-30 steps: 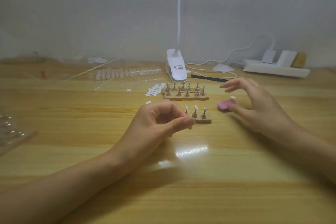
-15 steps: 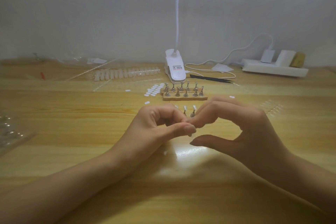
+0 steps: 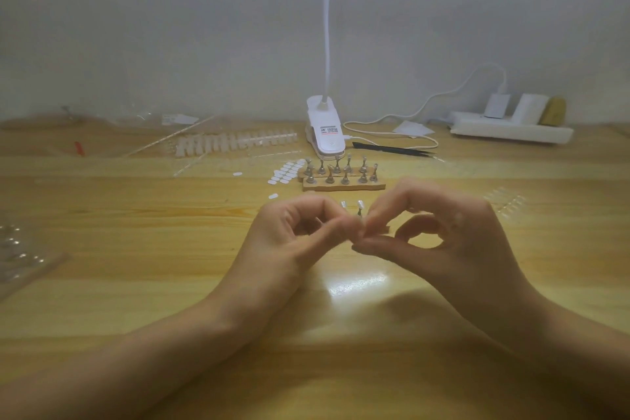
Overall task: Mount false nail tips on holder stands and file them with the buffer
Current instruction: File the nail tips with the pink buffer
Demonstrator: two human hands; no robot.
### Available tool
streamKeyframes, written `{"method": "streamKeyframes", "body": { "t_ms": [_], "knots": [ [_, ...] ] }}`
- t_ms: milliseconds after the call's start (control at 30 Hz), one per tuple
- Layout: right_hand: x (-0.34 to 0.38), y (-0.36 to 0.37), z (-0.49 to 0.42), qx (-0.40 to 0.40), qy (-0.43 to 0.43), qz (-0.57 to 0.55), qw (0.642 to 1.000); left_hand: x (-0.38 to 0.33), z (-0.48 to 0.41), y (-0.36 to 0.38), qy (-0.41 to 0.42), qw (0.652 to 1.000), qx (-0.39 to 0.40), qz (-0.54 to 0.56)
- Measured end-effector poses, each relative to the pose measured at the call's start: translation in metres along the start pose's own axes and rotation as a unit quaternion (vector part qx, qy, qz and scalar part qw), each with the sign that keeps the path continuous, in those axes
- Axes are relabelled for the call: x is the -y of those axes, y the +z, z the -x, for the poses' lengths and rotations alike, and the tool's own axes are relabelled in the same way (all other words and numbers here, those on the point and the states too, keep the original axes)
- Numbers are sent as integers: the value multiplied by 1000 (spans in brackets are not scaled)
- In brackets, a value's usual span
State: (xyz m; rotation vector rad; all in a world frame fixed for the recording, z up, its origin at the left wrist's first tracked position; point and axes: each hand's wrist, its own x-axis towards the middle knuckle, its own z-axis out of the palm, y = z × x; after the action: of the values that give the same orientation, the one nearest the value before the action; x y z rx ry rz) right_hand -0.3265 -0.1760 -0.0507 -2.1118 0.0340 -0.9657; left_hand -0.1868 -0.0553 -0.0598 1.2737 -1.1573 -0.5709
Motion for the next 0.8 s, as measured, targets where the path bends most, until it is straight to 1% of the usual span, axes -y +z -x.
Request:
{"method": "streamKeyframes", "body": {
  "t_ms": [67,100,167,200,267,367,400,500,667,800],
  "knots": [
    [-3,-8,-6,-9,10,-14,1000,-7,-6,-6,12,997,7,-73],
    [-6,-14,-9,-17,18,-23,999,-10,-10,-11,25,989,7,-144],
    [-14,-27,-17,-37,45,-36,998,-13,-18,-18,59,951,7,-302],
    [-19,-33,-20,-47,67,-32,996,-14,-22,-20,69,930,16,-361],
    [-32,-41,-22,-39,133,-19,990,-13,-31,-18,59,901,44,-427],
    [-48,-44,-18,35,250,-29,967,-7,-46,-9,39,873,74,-481],
    [-51,-44,-17,51,268,-32,961,-4,-51,-6,40,868,76,-490],
    [-53,-45,-17,66,267,-21,961,1,-59,7,57,862,74,-498],
    [-50,-43,-17,96,224,18,970,7,-64,18,65,863,63,-496],
    [-51,-45,-17,103,227,15,968,10,-66,19,65,867,50,-492]
  ]
}}
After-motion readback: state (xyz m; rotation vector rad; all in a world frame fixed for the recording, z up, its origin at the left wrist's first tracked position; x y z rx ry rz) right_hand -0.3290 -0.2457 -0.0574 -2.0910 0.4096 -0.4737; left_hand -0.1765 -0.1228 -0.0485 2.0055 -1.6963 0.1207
